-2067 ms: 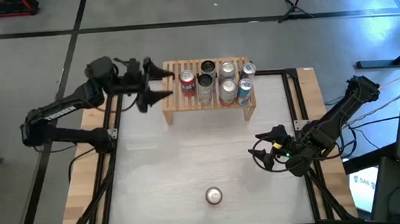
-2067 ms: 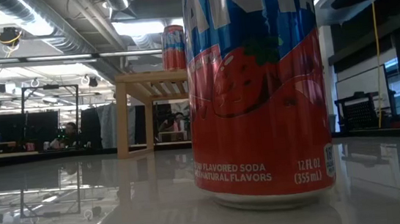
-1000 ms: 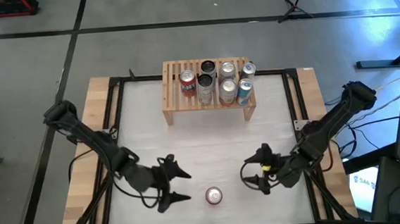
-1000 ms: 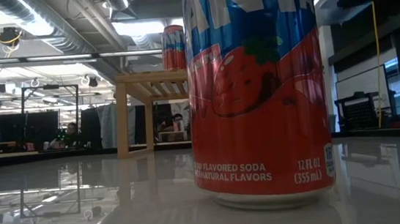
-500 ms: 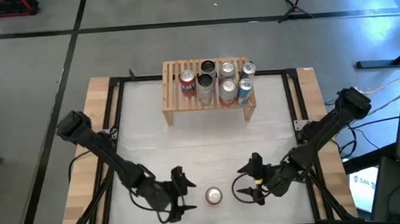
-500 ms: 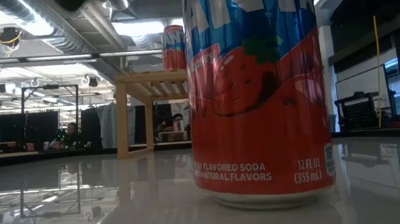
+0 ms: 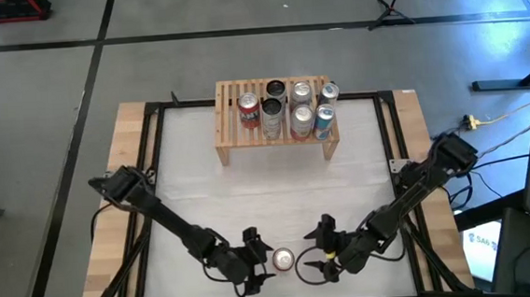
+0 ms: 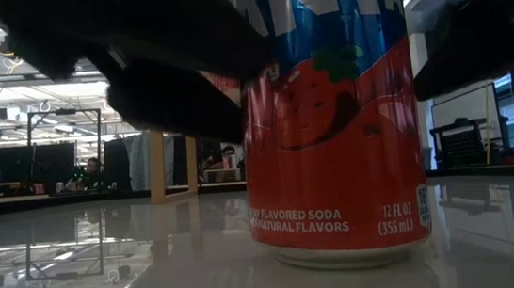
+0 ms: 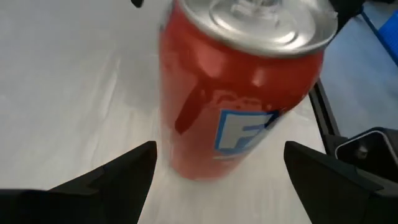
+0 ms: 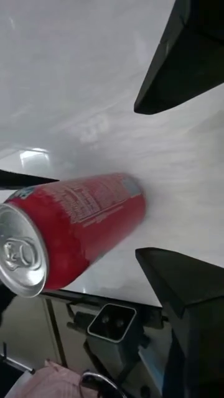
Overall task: Place canned beverage on shelf
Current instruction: Put the red soda can onto the shelf
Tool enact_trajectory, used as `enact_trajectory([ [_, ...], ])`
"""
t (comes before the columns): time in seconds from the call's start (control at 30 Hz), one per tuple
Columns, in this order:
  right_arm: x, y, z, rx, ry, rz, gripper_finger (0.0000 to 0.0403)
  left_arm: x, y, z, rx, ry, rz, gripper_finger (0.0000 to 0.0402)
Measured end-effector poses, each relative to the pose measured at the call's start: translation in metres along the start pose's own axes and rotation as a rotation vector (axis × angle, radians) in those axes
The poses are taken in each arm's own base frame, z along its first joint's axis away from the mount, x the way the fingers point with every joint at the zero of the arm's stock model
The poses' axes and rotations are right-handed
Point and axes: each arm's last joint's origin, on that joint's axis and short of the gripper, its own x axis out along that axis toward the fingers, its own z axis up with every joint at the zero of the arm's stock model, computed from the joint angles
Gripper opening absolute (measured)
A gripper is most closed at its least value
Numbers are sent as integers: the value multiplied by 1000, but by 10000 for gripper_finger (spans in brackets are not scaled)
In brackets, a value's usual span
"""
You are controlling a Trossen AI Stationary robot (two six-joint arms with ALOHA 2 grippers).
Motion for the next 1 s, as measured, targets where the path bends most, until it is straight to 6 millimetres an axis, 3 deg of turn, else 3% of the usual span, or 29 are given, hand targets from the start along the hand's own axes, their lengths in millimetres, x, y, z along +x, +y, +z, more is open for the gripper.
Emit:
enact_trajectory([
  [0.27, 17, -7, 1, 9, -46, -41, 360, 19, 6, 6, 2, -74, -86, 345],
  [0.87, 25, -14, 12, 61, -41, 12, 360, 18, 3, 18, -117, -200, -107, 345],
  [1.0, 26, -16, 13, 106, -36, 13, 360, 19, 5, 19, -141, -198, -112, 326],
])
